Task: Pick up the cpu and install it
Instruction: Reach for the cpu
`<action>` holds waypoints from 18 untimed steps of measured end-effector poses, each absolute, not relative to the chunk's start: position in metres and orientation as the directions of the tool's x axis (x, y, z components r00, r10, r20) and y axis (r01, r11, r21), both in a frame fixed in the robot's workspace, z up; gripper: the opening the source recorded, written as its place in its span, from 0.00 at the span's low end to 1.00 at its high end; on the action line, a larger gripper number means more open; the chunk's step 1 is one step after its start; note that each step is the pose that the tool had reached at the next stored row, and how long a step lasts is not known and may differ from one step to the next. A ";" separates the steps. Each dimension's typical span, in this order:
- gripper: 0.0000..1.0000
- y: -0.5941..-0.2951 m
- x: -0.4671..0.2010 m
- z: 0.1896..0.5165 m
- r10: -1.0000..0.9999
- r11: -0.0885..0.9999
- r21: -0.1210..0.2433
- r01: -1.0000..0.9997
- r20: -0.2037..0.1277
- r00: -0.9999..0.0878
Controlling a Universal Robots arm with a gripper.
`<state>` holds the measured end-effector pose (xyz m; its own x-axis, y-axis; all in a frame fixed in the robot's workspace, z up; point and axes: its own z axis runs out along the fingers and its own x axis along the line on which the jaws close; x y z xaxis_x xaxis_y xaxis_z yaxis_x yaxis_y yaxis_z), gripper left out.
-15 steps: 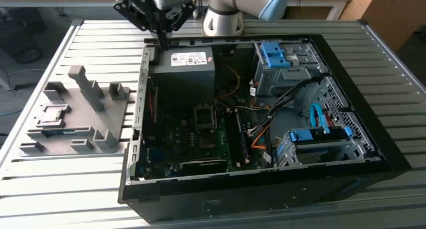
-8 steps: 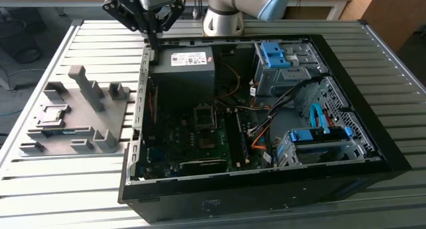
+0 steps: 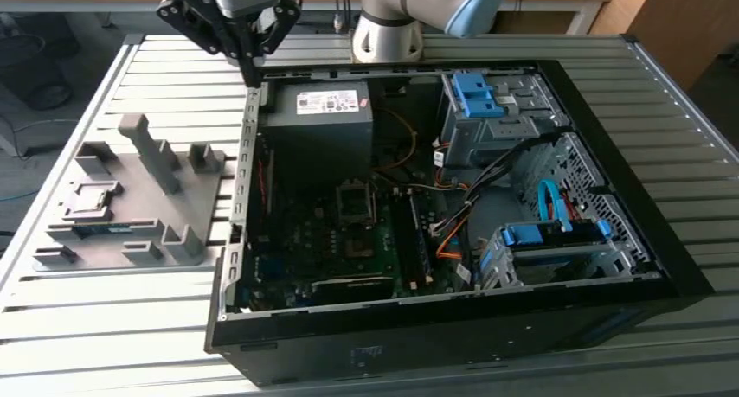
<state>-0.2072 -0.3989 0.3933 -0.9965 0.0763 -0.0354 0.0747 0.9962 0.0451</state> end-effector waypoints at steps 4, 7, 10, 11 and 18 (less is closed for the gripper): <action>0.10 -0.399 -0.218 0.393 0.076 0.996 0.045 0.075 -0.036 -0.996; 0.10 -0.399 -0.224 0.393 0.076 0.996 0.045 0.075 -0.036 -0.996; 0.10 -0.399 -0.229 0.393 0.076 0.996 0.045 0.075 -0.036 -0.996; 0.10 -0.399 -0.230 0.393 0.076 0.996 0.045 0.075 -0.036 -0.996; 0.10 -0.399 -0.241 0.392 0.076 0.996 0.045 0.075 -0.036 -0.996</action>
